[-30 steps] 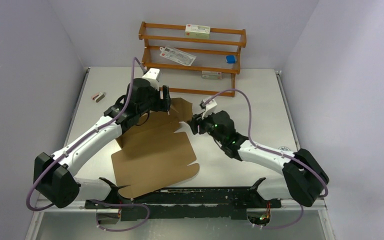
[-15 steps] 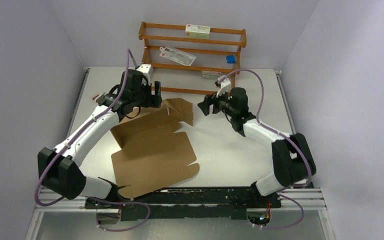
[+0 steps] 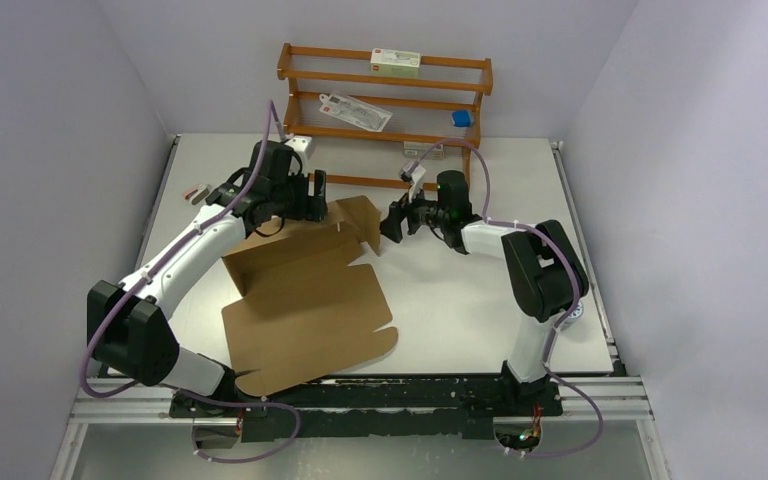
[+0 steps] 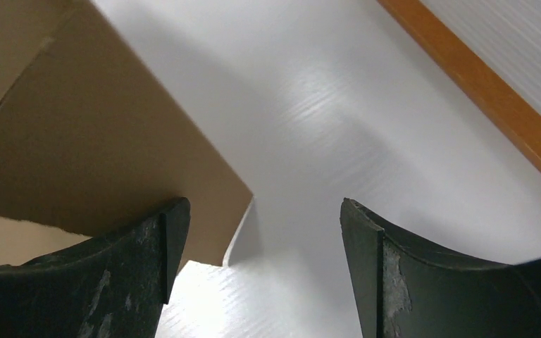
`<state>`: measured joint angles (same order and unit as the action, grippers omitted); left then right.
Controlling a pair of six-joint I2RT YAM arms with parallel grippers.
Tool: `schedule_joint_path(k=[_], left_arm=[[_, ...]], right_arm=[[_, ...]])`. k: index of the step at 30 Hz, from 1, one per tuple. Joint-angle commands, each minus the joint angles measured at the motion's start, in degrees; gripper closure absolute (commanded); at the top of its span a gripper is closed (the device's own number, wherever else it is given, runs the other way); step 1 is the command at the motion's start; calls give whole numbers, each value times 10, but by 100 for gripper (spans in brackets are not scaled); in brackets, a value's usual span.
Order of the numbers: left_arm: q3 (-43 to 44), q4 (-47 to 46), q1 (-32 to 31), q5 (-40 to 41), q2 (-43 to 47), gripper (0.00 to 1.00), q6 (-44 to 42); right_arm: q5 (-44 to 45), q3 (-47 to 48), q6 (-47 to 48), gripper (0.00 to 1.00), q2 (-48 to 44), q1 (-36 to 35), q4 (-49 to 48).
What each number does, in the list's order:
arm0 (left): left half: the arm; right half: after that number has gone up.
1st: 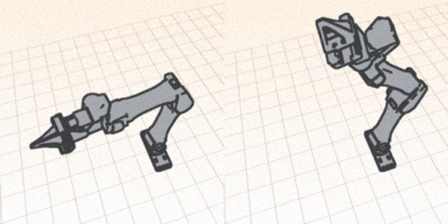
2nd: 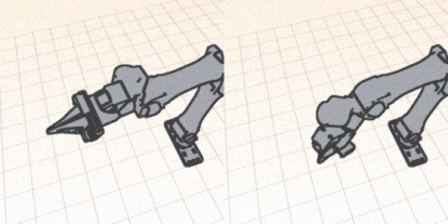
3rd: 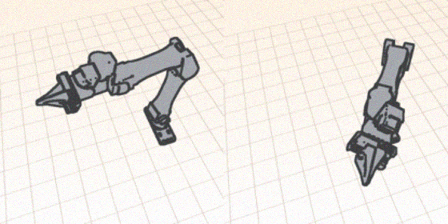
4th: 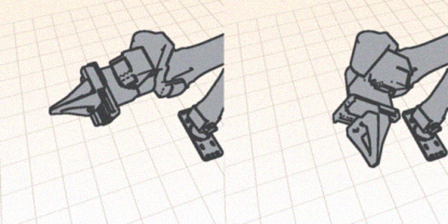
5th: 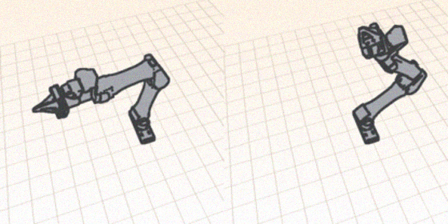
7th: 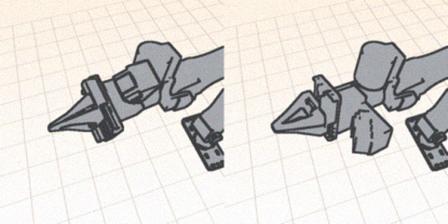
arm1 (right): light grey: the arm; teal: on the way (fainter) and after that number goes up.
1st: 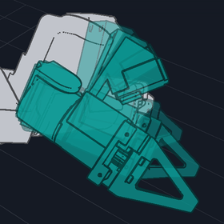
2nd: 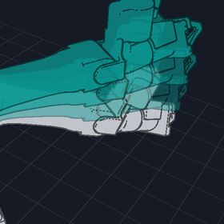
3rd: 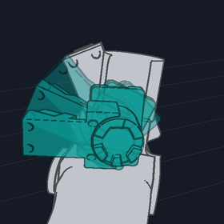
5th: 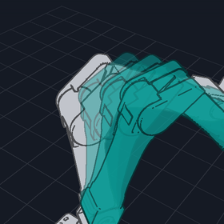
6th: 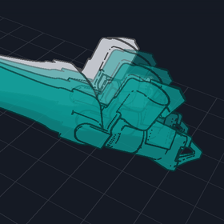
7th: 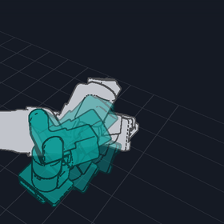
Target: Fold the paper box
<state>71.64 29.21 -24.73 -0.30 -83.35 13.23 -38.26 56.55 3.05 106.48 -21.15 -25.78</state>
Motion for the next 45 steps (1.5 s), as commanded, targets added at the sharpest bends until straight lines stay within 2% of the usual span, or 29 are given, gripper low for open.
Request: schedule_joint_path(k=[1, 6, 12, 18, 21, 25, 28, 32, 34, 37, 41, 45], left_arm=[[6, 33, 5, -23, -14, 22, -18], [12, 46, 5, -27, -9, 22, -31], [4, 48, 4, -38, -9, 23, -41], [-2, 46, 5, -51, -16, 24, -43], [-3, 43, 5, -43, -11, 24, -42], [-9, 37, 5, -36, -7, 24, -38], [-10, 37, 5, -32, -7, 24, -37], [-11, 34, 5, -43, -6, 25, -37], [-13, 29, 5, -49, 0, 25, -34], [-22, 16, 5, -43, 15, 25, -26], [-32, 7, 3, -28, 54, 26, -15], [-70, -8, -22, 31, 133, 25, 11]], right_arm=[[-118, -10, 19, 17, 1, -7, -57], [-189, -11, 60, 17, 9, -23, -50], [-213, 13, 108, 17, 12, -46, -2], [-234, 29, 144, 23, 13, -62, 50], [-214, 21, 140, 28, 7, -65, 54], [-178, -32, 75, 37, -21, -68, -23], [-124, -75, 53, 42, -56, -81, -46], [-38, -118, 19, 53, -86, -99, -87], [-2, -131, 0, 62, -94, -105, -99], [64, -151, -21, 68, -114, -123, -111], [147, -169, -18, 77, -136, -131, -106], [174, -168, -3, 82, -157, -131, -74]])
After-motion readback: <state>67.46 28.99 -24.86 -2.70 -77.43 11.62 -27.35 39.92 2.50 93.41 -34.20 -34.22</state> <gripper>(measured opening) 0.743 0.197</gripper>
